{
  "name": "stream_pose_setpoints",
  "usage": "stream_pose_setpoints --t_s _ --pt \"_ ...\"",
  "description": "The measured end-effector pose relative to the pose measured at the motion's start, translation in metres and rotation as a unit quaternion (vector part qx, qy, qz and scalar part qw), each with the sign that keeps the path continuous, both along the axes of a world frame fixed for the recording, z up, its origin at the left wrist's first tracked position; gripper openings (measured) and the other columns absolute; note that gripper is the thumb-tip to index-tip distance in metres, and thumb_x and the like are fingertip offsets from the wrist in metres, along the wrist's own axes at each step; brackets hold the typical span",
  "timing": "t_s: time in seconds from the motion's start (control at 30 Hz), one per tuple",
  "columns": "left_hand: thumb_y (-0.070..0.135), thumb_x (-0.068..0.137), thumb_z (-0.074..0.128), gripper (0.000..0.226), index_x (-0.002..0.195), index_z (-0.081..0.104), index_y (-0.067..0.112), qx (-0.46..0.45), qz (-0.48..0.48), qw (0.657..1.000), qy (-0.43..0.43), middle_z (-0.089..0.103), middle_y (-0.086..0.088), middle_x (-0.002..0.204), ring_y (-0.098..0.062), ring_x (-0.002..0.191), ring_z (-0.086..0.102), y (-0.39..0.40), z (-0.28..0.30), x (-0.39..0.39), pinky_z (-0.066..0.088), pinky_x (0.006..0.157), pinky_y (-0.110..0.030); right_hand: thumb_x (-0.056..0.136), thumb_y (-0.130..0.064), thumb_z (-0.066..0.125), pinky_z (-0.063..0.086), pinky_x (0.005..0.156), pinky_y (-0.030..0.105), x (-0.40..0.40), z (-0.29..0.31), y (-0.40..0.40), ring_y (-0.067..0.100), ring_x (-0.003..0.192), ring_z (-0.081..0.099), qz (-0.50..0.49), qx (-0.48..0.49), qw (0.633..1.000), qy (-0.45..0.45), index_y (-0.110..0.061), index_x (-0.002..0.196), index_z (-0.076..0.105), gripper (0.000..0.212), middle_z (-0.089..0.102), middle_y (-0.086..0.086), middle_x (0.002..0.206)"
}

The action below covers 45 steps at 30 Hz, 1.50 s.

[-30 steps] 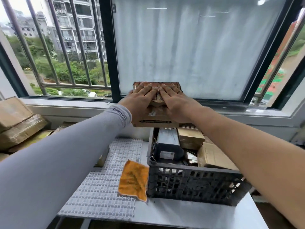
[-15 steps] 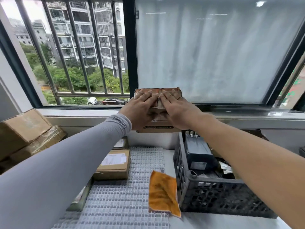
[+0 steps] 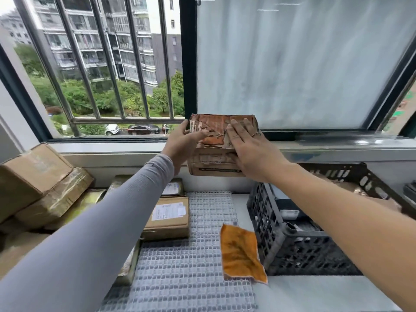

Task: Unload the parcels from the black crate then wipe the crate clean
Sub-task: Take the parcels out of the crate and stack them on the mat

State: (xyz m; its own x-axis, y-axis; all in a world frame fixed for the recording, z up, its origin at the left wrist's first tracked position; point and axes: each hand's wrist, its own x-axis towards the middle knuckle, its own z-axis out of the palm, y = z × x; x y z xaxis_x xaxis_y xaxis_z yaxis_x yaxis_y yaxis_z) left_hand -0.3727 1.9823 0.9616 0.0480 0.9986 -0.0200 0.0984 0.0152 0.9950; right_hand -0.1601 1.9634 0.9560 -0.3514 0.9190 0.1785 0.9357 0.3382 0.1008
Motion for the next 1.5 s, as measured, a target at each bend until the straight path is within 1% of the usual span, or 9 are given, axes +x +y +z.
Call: stream_pose_setpoints --t_s 0.17,0.3,0.43,0.57,0.87,1.0,1.17,1.37,1.5 --pt "0.039 0.101 0.061 0.025 0.125 0.061 0.035 -0.089 -0.018 0.996 -0.022 0.072 -0.005 0.115 -0.028 0.098 0.068 -0.011 0.004 -0.009 0.058 0.084 -0.059 0.108 -0.053 0.028 0.006 0.129 0.052 -0.003 -0.007 -0.007 0.026 0.157 -0.018 0.025 0.034 0.999 -0.004 -0.016 0.164 -0.005 0.075 -0.012 0.002 0.172" --pt "0.025 0.105 0.054 0.033 0.134 0.057 0.042 -0.102 -0.014 0.992 -0.076 0.068 -0.004 0.109 -0.028 0.099 0.063 -0.01 0.005 -0.017 0.056 0.089 -0.065 0.103 -0.049 0.052 0.01 0.129 0.05 -0.004 -0.002 -0.013 0.021 0.159 -0.009 0.092 0.044 0.988 0.115 -0.015 0.165 0.014 0.08 -0.002 -0.003 0.173" --pt "0.019 0.104 0.057 0.043 0.14 0.056 0.043 -0.076 0.004 0.99 -0.12 0.074 -0.001 0.095 -0.024 0.092 0.065 -0.008 0.005 -0.024 0.059 0.084 -0.055 0.097 -0.043 0.068 0.02 0.125 0.039 0.002 0.014 -0.01 0.017 0.154 0.023 0.039 0.04 0.878 0.476 -0.019 0.156 0.037 0.071 0.024 -0.004 0.168" --pt "0.01 0.104 0.056 0.049 0.146 0.054 0.034 -0.045 0.012 0.988 -0.149 0.079 -0.002 0.09 -0.019 0.074 0.074 -0.004 0.007 -0.019 0.06 0.056 -0.036 0.101 -0.052 0.055 0.046 0.11 0.047 0.015 0.032 0.015 0.027 0.133 0.054 -0.082 -0.104 0.72 0.681 -0.017 0.14 0.052 0.052 0.058 0.007 0.139" --pt "0.018 0.103 0.057 0.044 0.142 0.057 0.038 -0.003 0.014 0.989 -0.146 0.078 -0.001 0.107 -0.024 0.094 0.072 -0.006 0.019 -0.001 0.047 0.073 -0.035 0.104 -0.062 0.035 0.058 0.089 0.059 0.053 0.052 0.018 0.05 0.094 0.073 -0.146 -0.298 0.601 0.727 -0.004 0.12 0.062 0.066 0.072 0.025 0.11" --pt "0.038 0.097 0.061 0.024 0.116 0.068 0.026 -0.018 -0.006 0.989 -0.147 0.074 0.0 0.098 -0.027 0.094 0.064 -0.011 0.033 0.002 0.051 0.083 -0.046 0.104 -0.062 0.036 0.06 0.081 0.058 0.062 0.061 0.017 0.047 0.097 0.073 -0.143 -0.297 0.587 0.739 -0.004 0.123 0.058 0.066 0.073 0.026 0.111" --pt "0.064 0.093 0.053 0.053 0.133 0.062 0.031 -0.046 -0.01 0.987 -0.153 0.064 -0.007 0.127 -0.033 0.113 0.065 -0.006 0.037 0.001 0.052 0.096 -0.055 0.104 -0.063 0.036 0.058 0.089 0.057 0.075 0.07 0.02 0.049 0.099 0.072 -0.132 -0.304 0.601 0.728 -0.006 0.128 0.06 0.066 0.075 0.023 0.109" --pt "0.074 0.089 0.048 0.07 0.121 0.075 0.018 -0.064 -0.01 0.982 -0.178 0.071 -0.001 0.113 -0.033 0.124 0.061 0.003 0.03 0.004 0.041 0.107 -0.061 0.104 -0.058 0.043 0.061 0.075 0.046 0.084 0.065 0.023 0.033 0.08 0.074 -0.103 -0.274 0.602 0.743 -0.012 0.108 0.067 0.052 0.074 0.009 0.09" --pt "0.07 0.093 0.047 0.065 0.119 0.072 0.017 -0.064 -0.007 0.979 -0.195 0.071 -0.002 0.11 -0.029 0.121 0.062 0.001 0.027 0.009 0.04 0.11 -0.061 0.103 -0.048 0.054 0.06 0.087 0.055 0.086 0.058 0.023 0.033 0.084 0.073 -0.087 -0.25 0.593 0.761 -0.009 0.099 0.065 0.041 0.072 0.009 0.096"
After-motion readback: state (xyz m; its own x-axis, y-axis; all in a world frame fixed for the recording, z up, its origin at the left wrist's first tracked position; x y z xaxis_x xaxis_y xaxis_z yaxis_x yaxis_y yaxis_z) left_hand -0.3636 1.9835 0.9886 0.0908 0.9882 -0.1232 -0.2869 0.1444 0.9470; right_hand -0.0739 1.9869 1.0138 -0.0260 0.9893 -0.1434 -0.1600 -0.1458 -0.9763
